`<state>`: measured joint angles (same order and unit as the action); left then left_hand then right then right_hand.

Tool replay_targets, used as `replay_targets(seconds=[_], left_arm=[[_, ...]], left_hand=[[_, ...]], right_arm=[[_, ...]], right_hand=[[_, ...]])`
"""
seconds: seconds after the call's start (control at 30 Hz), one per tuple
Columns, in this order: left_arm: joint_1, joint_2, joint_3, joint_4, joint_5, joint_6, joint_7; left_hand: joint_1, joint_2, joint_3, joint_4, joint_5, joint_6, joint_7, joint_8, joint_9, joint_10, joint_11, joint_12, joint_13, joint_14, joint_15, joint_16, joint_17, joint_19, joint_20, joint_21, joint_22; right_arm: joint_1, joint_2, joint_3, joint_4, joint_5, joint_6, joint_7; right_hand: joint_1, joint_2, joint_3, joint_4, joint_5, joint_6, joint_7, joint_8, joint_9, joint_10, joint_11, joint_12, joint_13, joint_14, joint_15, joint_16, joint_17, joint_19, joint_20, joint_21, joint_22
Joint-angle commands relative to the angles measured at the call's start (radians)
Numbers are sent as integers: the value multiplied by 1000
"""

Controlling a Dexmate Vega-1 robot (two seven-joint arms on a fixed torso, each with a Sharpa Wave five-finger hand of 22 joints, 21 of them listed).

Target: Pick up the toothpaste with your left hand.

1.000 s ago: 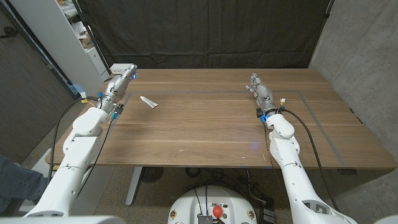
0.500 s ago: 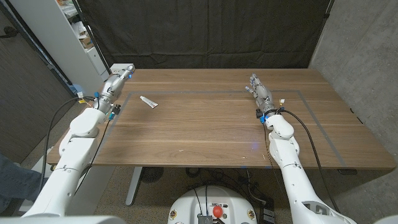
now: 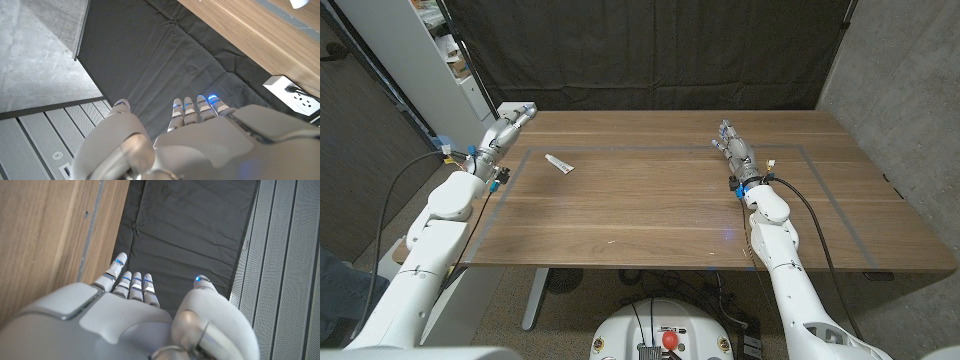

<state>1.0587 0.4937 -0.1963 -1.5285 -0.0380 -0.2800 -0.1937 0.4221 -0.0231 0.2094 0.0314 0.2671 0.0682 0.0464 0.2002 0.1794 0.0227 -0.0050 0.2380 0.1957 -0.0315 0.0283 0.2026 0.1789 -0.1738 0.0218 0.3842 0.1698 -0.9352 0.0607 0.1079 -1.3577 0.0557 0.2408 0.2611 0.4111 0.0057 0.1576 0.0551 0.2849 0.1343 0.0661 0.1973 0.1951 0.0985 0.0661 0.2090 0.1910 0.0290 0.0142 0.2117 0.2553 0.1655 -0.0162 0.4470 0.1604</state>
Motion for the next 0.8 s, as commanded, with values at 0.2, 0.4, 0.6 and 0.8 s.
replay_targets(seconds=[0.2,0.4,0.6,0.8], left_arm=[[-21,38,9,25,76,-13,32],[-34,50,15,46,102,-30,47],[-31,67,12,46,137,-31,72],[-26,83,16,41,174,-29,91]], left_hand=[[24,0,5,-17,11,8,-3,5,1,7,-9,3,1,4,-2,0,2,-17,-3,-6,4],[31,0,7,-23,13,12,-6,5,2,12,-9,4,1,9,-6,0,2,-11,-2,-8,4],[41,-1,9,-31,16,24,-8,8,2,24,-14,6,2,19,-12,2,2,-5,-1,-12,4],[50,-1,11,-38,19,30,-9,8,2,29,-14,7,2,27,-13,3,2,2,-2,-15,4]], right_arm=[[8,8,-2,15,-10,10,-12],[16,12,-3,24,-16,14,-19],[24,16,-6,32,-23,12,-23],[32,18,-7,42,-31,12,-25]], right_hand=[[0,7,1,-7,5,10,-3,5,3,12,3,0,1,8,1,5,1,11,4,-6,5],[0,7,1,-7,5,11,-3,5,2,13,4,0,1,8,-1,5,-1,12,4,-9,5],[-1,7,0,-8,6,10,-3,5,2,13,1,-1,1,9,-1,5,-2,14,4,-13,5],[-1,8,0,-8,6,11,-3,5,1,13,1,-2,1,9,-1,4,-3,15,4,-15,5]])
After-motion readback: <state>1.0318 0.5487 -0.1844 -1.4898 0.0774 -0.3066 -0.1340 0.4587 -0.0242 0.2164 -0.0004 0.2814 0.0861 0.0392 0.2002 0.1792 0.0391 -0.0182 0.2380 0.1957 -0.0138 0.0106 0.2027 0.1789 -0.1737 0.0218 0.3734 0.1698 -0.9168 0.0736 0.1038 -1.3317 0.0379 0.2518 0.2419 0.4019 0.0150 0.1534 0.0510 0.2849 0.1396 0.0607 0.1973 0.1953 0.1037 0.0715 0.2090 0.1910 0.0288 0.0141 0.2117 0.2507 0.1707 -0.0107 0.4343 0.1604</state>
